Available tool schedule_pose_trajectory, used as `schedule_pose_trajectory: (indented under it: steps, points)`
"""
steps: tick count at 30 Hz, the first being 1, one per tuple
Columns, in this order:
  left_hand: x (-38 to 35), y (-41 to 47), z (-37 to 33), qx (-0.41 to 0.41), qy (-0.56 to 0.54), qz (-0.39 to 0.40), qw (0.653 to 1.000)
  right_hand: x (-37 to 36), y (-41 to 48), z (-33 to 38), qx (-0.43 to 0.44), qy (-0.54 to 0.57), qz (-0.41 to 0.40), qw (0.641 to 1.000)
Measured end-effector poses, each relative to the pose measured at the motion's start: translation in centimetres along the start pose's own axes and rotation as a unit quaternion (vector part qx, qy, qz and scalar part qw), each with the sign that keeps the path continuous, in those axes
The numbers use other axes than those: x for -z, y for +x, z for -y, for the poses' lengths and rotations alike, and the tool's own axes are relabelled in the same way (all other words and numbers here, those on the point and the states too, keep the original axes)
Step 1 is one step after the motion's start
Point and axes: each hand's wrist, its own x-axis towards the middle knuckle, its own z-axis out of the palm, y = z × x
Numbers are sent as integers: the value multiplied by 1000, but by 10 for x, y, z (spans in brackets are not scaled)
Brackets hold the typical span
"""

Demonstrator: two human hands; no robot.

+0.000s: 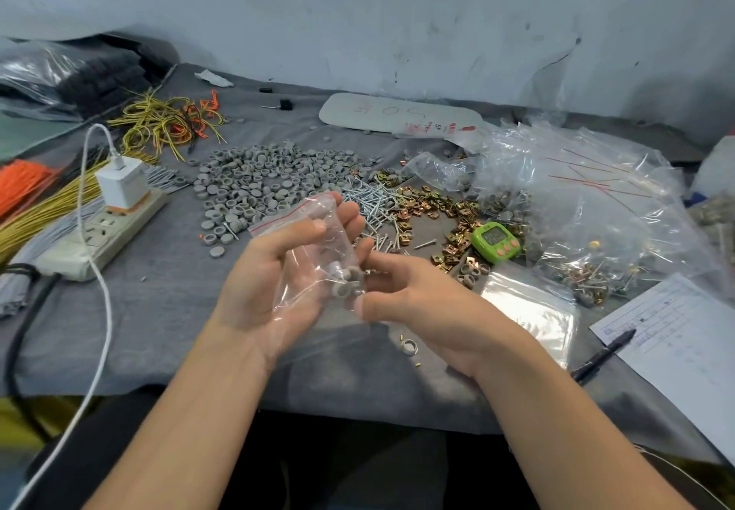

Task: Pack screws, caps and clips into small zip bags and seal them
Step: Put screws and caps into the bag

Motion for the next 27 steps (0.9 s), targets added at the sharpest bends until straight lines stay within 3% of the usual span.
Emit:
schedule_pose_trajectory:
  steps: [5, 14, 18, 27]
  points:
    - [-4, -4, -4, 24, -2, 41, 999, -5, 1, 1, -3, 35, 3, 999]
    - [-1, -5, -5, 43, 24, 37, 998, 1, -4, 3, -10, 0, 32, 999]
    - [1, -5, -5, 47, 25, 64, 997, -9, -1, 4, -14, 80, -1, 997]
    - [1, -5, -5, 49, 5, 103, 993, -9, 3, 1, -12, 65, -18, 998]
